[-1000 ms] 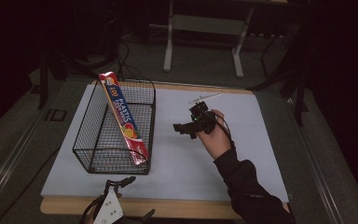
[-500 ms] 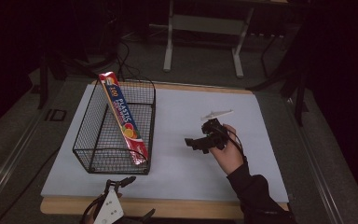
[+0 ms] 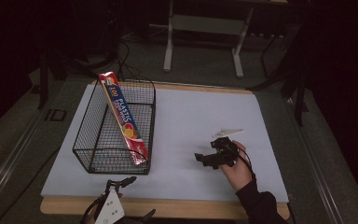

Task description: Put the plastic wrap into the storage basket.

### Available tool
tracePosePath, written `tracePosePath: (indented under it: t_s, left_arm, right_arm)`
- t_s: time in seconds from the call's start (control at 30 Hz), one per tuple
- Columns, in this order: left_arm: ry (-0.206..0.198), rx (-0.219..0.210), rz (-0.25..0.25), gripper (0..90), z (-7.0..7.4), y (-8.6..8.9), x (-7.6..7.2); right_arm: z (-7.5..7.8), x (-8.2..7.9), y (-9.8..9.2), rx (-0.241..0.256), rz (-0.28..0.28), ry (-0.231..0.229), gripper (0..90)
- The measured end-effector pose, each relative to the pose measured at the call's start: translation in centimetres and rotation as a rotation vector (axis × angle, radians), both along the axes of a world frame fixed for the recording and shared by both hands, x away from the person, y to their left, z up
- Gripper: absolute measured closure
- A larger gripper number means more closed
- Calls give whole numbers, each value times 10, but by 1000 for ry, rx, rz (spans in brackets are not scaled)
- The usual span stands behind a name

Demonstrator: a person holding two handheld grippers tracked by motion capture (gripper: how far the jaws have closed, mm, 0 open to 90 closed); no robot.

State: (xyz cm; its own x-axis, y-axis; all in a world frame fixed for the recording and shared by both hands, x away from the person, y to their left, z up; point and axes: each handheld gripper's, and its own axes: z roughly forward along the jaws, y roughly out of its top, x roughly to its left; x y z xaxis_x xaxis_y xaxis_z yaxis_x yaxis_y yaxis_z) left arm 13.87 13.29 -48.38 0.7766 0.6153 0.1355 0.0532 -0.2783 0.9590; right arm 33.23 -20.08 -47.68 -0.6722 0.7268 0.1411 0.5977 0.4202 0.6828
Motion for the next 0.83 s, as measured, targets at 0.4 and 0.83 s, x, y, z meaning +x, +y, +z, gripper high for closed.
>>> tracePosePath:
  t_s: [0.4, 0.83]
  left_arm:
    - [0, -3, -6, 6, 1, 1, 0]
    - [-5, -1, -13, 6, 1, 2, -1]
  right_arm:
    - [-14, -18, -20, -25, -19, -46, 133]
    - [-23, -14, -16, -32, -10, -70, 135]
